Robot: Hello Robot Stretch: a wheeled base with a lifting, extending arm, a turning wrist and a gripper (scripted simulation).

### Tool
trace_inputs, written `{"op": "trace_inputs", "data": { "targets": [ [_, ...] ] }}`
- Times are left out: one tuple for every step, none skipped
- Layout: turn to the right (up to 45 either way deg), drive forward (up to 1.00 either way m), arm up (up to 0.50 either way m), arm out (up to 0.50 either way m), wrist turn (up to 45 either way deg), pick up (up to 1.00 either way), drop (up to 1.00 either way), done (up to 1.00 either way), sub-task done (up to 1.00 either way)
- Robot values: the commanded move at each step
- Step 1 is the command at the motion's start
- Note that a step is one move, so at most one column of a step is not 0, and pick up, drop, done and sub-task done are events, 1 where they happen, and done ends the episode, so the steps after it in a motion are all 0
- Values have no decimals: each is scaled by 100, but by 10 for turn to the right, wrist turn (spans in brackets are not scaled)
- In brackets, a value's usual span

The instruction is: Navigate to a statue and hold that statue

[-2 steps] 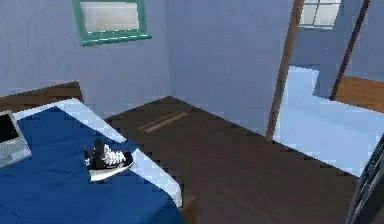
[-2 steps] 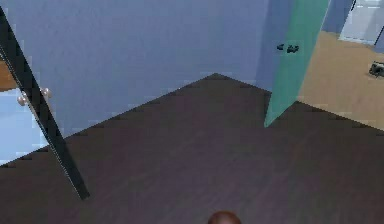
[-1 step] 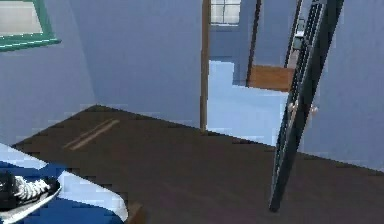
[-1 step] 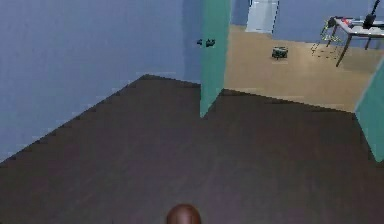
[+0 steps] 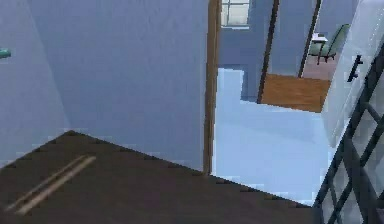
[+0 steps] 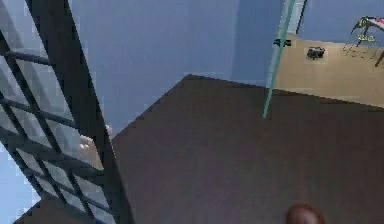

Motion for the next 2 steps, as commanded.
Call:
{"op": "trace_inputs", "data": {
  "targets": [
    [330,0,0,0,0,0,0,0,0],
    [0,35,0,0,0,0,0,0,0]
  ]
}}
